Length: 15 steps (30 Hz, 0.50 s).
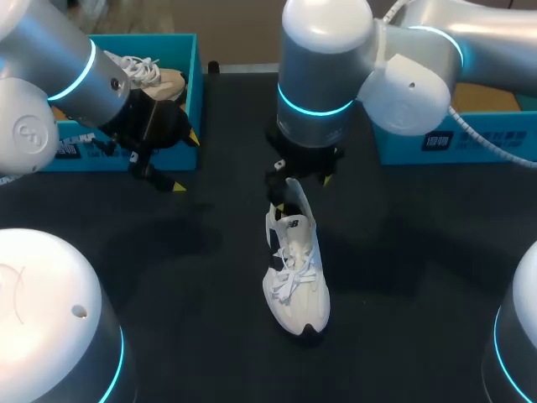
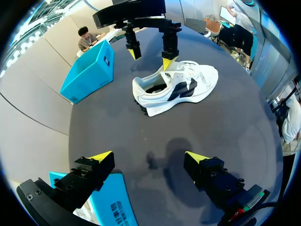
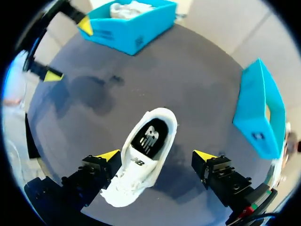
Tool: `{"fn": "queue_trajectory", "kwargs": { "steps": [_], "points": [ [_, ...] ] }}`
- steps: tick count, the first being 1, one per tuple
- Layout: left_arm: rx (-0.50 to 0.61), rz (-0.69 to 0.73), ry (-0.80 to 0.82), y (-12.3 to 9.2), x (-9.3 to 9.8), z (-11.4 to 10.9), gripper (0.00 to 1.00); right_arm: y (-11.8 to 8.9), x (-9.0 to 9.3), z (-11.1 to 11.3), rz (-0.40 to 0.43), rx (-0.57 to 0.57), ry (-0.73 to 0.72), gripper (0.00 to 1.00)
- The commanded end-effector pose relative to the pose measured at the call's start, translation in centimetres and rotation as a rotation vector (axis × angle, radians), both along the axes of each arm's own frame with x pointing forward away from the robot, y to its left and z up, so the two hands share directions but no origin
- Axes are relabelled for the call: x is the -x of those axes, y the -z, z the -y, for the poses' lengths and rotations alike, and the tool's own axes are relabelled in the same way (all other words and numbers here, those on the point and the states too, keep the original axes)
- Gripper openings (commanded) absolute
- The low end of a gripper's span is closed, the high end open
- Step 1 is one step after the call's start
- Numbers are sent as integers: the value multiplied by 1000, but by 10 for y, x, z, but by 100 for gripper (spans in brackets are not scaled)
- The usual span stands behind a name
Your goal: Take the shoe out of the shoebox, open the shoe tongue, remove and reinsert the insole, then place the shoe into the shoebox
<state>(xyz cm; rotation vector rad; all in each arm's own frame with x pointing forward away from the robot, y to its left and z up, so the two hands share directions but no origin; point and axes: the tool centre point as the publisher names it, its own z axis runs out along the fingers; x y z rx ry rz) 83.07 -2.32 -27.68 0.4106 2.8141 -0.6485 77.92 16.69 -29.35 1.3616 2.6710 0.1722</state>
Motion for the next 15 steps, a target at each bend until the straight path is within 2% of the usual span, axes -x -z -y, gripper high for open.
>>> {"fn": "queue_trajectory", "kwargs": {
  "steps": [1,7,15],
  "points": [
    [-2,1,0,0,1,0,100,-5,-7,6,38,-4,-370,100],
    [-2,1,0,0,1,0,100,1,-19,3,6,56,-571,100],
    [-2,1,0,0,1,0,100,17,-37,-5,2,168,-672,100]
  ]
}}
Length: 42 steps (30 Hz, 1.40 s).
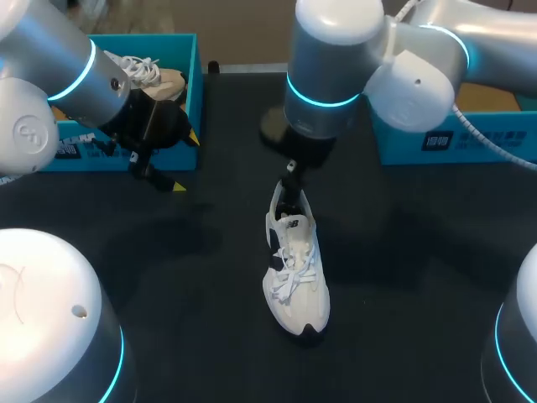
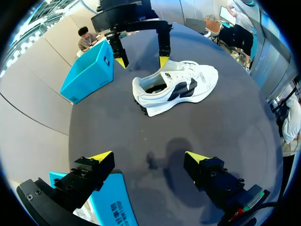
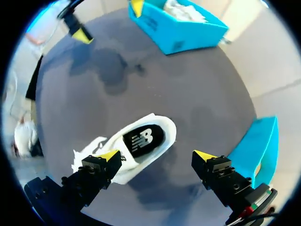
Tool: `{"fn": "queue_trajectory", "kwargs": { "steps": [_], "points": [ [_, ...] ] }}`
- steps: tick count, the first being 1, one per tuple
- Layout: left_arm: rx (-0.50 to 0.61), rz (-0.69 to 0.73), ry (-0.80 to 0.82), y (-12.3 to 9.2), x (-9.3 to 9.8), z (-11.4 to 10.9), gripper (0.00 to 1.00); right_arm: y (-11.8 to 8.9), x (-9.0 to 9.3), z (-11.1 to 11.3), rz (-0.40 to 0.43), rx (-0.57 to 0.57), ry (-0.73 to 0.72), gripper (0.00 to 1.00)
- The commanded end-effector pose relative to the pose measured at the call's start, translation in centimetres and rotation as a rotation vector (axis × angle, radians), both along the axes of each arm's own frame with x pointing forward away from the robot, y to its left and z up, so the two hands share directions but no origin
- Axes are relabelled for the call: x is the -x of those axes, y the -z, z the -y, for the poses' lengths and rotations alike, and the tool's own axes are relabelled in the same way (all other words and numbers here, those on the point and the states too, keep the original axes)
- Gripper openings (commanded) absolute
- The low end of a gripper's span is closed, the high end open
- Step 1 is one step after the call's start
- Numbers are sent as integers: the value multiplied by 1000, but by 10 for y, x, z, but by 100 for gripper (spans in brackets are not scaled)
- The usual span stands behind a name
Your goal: Take the shoe out of the shoebox, open the shoe tongue, remove and reinsert the insole, then place the shoe into the shoebox
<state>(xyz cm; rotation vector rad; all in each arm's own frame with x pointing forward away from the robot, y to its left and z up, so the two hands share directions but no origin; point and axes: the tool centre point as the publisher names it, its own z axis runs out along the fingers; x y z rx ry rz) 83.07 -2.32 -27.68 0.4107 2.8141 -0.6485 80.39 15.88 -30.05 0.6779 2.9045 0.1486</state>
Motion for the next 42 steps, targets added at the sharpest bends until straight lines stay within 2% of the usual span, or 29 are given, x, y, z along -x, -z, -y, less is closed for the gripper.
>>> {"fn": "queue_trajectory", "kwargs": {
  "steps": [1,10,17,19,24,26,27,31,32,38,40,42],
  "points": [
    [-2,1,0,0,1,0,100,11,-15,-15,9,106,-203,100],
    [-2,1,0,0,1,0,100,30,-39,-22,34,138,-269,100],
    [-2,1,0,0,1,0,100,45,-50,-20,72,143,-303,100],
    [-2,1,0,0,1,0,100,47,-51,-20,85,145,-317,84],
    [-2,1,0,0,1,0,100,55,-52,-16,88,154,-335,69],
    [-2,1,0,0,1,0,100,58,-52,-15,78,157,-355,58],
    [-2,1,0,0,1,0,100,60,-52,-15,74,159,-364,57],
    [-2,1,0,0,1,0,100,66,-53,-17,69,164,-388,69],
    [-2,1,0,0,1,0,100,68,-53,-17,68,161,-389,69],
    [-2,1,0,0,1,0,100,76,-54,-16,44,157,-399,59],
    [-2,1,0,0,1,0,100,78,-53,-17,38,162,-411,51],
    [-2,1,0,0,1,0,100,78,-53,-18,36,162,-412,51]
  ]
}}
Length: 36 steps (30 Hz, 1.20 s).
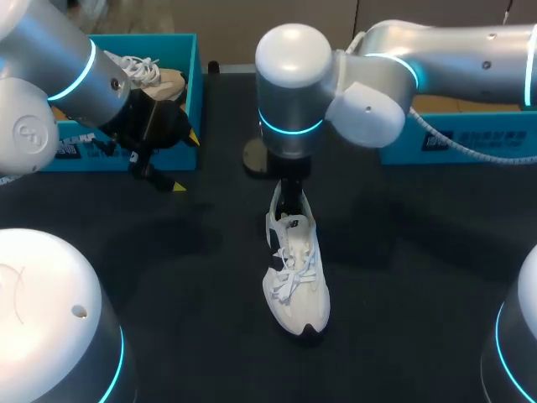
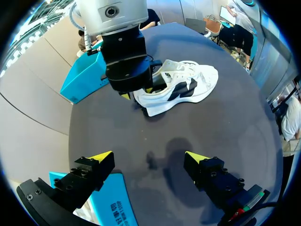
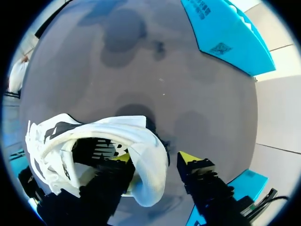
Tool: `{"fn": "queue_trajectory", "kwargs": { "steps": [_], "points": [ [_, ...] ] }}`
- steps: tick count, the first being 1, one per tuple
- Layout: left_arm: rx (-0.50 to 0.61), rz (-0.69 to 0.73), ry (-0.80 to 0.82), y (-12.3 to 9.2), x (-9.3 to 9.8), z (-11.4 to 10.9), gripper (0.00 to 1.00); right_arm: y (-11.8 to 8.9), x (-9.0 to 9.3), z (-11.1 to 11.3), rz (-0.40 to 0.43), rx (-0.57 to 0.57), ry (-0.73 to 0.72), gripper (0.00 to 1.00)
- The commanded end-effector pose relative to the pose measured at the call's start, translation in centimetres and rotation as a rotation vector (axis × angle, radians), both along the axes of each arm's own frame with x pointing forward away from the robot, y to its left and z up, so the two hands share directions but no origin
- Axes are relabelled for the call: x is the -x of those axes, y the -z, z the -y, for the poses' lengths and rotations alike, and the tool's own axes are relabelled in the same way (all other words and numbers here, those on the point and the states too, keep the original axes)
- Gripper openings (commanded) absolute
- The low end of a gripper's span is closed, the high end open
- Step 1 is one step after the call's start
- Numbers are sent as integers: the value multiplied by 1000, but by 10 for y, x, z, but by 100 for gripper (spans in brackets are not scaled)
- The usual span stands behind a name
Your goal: Take the shoe out of the shoebox, open the shoe tongue, remove and reinsert the insole, then place the shoe into the shoebox
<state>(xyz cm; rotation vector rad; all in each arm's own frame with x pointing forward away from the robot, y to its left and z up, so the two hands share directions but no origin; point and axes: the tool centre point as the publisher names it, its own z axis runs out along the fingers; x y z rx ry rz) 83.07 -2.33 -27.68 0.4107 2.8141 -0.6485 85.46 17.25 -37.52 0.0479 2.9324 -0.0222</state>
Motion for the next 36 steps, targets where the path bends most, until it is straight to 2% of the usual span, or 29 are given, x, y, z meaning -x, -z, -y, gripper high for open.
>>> {"fn": "queue_trajectory", "kwargs": {
  "steps": [1,3,7,11,13,14,15,22,27,32,36],
  "points": [
    [-2,1,0,0,1,0,100,4,-3,-4,-8,5,-2,50],
    [-2,1,0,0,1,0,100,4,-2,-5,-9,5,-5,52],
    [-2,1,0,0,1,0,100,5,-2,-6,-16,8,-11,49],
    [-2,1,0,0,1,0,100,7,-1,-6,-22,13,-14,42],
    [-2,1,0,0,1,0,100,7,-1,-6,-24,15,-15,31],
    [-2,1,0,0,1,0,100,8,-1,-5,-24,16,-13,13],
    [-2,1,0,0,1,0,100,8,-1,-5,-25,21,-13,0],
    [-2,1,0,0,1,0,100,5,0,-1,-8,44,21,0],
    [-2,1,0,0,1,0,100,-6,2,3,-6,53,41,0],
    [-2,1,0,0,1,0,100,-26,4,6,-12,63,53,0],
    [-2,1,0,0,1,0,100,-53,7,10,-40,26,59,0]
  ]
}}
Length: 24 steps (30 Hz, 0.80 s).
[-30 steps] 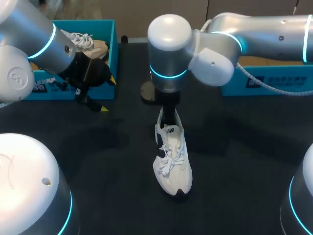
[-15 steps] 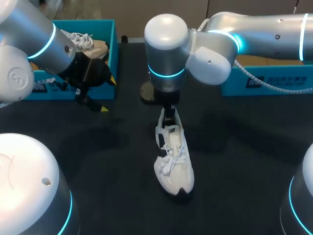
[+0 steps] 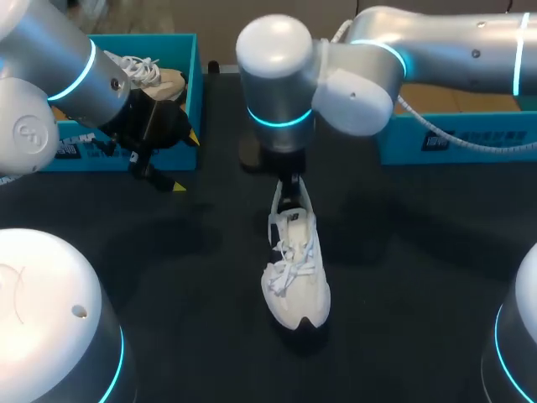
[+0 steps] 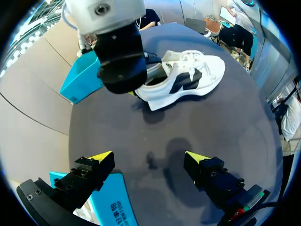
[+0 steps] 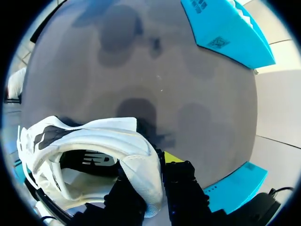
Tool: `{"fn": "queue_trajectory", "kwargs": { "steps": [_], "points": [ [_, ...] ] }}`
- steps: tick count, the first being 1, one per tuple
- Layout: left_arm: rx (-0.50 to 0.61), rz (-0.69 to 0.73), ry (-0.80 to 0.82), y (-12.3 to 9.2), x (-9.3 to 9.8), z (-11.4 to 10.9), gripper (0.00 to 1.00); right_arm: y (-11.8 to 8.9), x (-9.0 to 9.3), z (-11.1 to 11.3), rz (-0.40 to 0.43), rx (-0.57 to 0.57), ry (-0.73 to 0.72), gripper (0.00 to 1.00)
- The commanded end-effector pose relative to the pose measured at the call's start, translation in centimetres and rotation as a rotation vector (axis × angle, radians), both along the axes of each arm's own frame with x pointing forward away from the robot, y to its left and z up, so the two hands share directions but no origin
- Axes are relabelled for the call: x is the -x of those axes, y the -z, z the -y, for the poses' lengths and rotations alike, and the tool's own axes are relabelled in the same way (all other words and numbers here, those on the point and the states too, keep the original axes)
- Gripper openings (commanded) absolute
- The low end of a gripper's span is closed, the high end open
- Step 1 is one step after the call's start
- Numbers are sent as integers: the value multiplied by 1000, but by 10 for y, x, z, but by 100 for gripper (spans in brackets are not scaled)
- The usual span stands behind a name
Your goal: Take the shoe out of the shoebox, open the shoe tongue, remove and reinsert the insole, then place the shoe into the shoebox
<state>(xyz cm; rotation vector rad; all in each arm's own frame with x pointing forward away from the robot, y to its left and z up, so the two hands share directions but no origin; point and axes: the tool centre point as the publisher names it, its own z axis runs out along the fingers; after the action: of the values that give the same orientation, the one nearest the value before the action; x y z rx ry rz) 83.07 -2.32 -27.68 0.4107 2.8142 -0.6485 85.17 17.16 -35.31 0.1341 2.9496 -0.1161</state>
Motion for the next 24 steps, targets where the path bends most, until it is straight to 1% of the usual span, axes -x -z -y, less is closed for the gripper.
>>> {"fn": "queue_trajectory", "kwargs": {
  "steps": [1,6,7,11,16,24],
  "points": [
    [-2,1,0,0,1,0,100,-38,5,10,-20,-23,-9,0],
    [-2,1,0,0,1,0,100,-76,10,14,-40,-14,-28,0],
    [-2,1,0,0,1,0,100,-84,10,15,-39,-2,-33,0],
    [-2,1,0,0,1,0,100,-115,11,17,-30,-15,-41,0],
    [-2,1,0,0,1,0,100,-143,11,17,-23,-7,-62,0],
    [-2,1,0,0,1,0,100,-182,10,15,2,-12,-108,0]
  ]
}}
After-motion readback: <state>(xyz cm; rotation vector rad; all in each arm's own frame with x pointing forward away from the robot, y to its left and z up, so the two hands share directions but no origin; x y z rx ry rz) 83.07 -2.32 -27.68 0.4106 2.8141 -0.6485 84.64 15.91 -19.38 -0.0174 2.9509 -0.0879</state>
